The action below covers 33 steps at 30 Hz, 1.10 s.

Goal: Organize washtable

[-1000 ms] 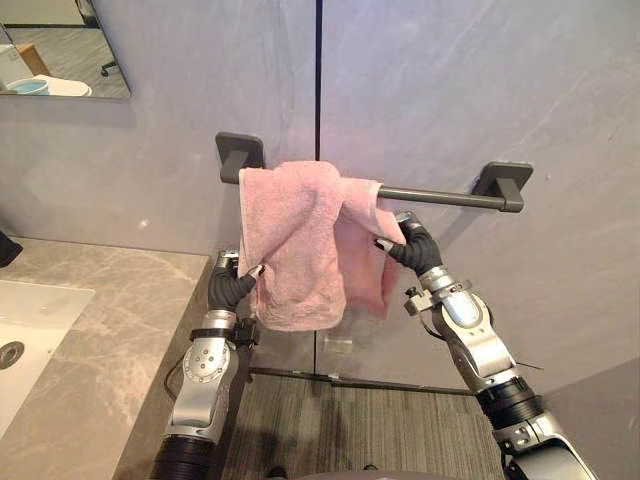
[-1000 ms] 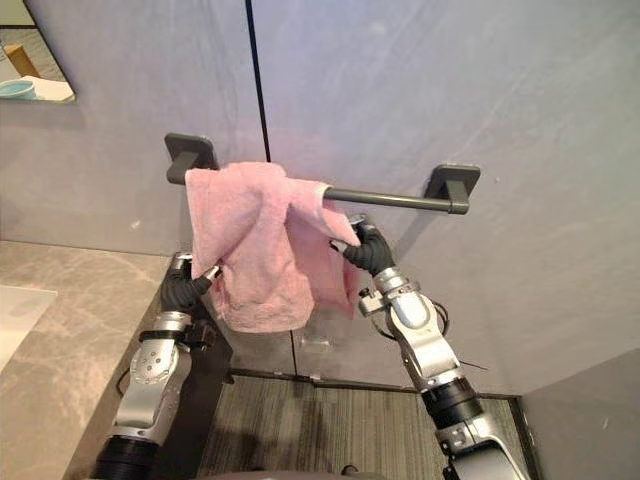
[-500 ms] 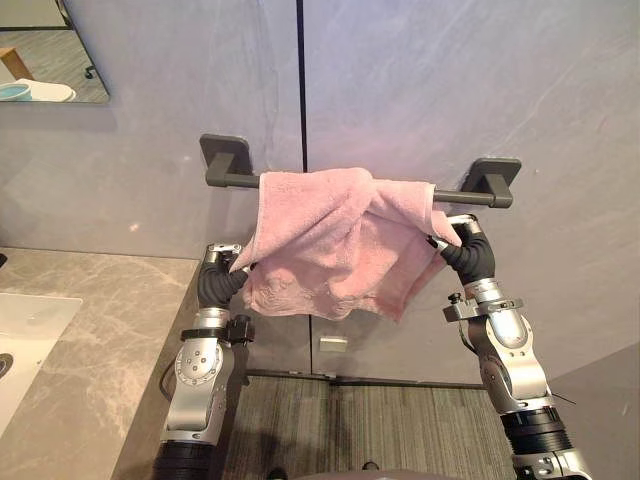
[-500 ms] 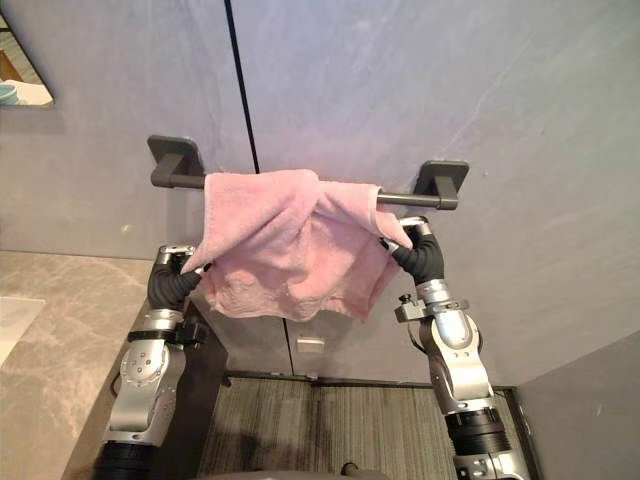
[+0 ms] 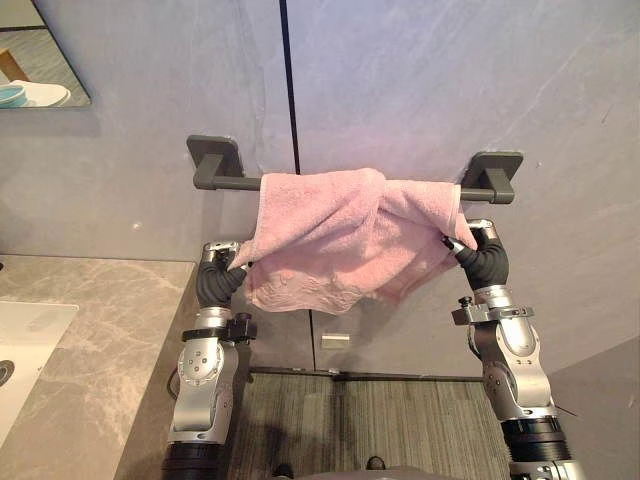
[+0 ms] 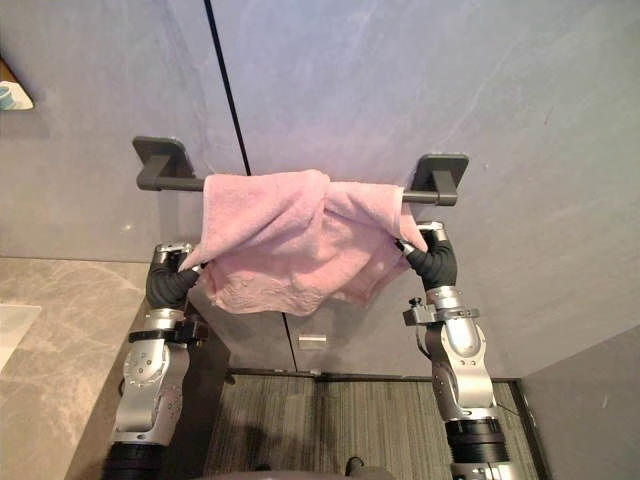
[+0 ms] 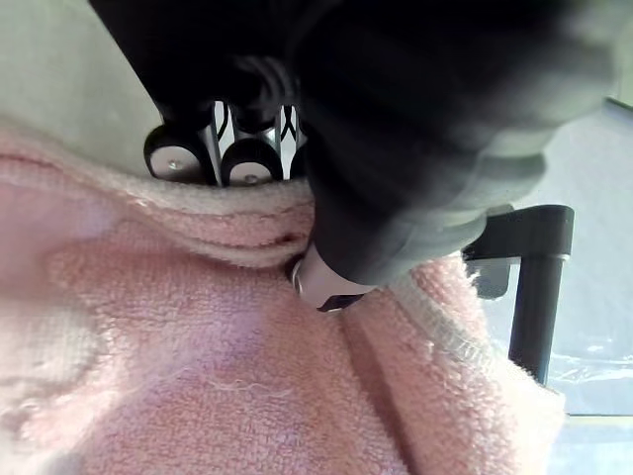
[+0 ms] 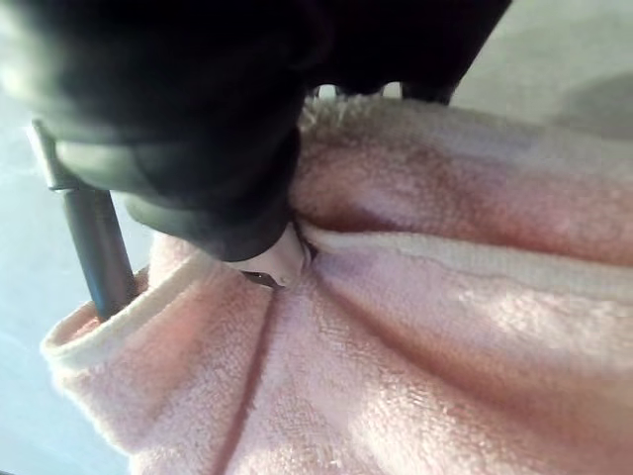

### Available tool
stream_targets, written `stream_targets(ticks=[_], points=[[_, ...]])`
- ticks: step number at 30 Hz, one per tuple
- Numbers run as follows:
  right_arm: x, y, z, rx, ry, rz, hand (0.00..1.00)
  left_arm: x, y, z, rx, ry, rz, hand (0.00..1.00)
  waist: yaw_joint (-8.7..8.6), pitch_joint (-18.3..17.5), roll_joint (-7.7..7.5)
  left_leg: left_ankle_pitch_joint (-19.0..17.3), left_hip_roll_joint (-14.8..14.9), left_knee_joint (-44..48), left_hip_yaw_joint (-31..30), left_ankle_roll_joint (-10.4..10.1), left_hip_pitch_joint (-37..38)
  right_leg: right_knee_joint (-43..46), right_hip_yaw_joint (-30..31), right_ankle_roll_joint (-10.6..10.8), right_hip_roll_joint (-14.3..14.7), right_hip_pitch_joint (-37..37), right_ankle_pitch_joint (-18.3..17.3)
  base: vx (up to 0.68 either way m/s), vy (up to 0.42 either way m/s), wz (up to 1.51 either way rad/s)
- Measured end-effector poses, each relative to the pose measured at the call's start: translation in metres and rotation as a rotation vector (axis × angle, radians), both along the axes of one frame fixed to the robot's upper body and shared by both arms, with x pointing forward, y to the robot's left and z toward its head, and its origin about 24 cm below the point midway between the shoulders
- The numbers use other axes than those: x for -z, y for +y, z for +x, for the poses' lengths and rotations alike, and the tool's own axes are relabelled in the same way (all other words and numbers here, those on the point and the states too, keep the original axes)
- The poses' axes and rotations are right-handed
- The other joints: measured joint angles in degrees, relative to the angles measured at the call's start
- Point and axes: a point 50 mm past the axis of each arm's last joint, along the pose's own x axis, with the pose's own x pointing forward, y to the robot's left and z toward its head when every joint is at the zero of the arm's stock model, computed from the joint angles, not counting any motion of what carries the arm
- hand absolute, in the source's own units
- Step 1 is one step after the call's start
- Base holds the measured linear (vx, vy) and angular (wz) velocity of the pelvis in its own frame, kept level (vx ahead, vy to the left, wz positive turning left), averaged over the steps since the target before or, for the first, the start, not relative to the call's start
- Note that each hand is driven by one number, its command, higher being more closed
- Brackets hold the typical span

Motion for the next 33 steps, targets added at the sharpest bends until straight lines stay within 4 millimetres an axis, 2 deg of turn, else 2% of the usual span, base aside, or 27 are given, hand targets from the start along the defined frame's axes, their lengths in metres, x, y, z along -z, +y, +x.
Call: stream_targets(ticks=[7, 33], points=[[0.007, 0.004, 0.001, -0.004, 0.021, 0.085, 1.0, 0.002, 0.0, 0.0, -0.02, 0.0, -0.057, 1.0, -0.03, 0.1, 0.14, 0.0, -0.1, 0.0, -0.5, 0.0, 0.1, 0.0, -0.4, 0.1, -0.1, 0.3, -0.1, 0.0, 0.0, 0.03], [0.008, 0.0, 0.007, 0.027, 0.024, 0.114, 1.0, 0.021, -0.007, 0.005, -0.002, 0.059, -0.155, 1.0, -1.42, 0.3, 0.29, -0.3, -1.2, 0.0, -2.1, 0.5, 0.1, 0.4, -1.9, 1.1, -1.3, 0.9, -0.8, 0.0, -0.001, 0.02]])
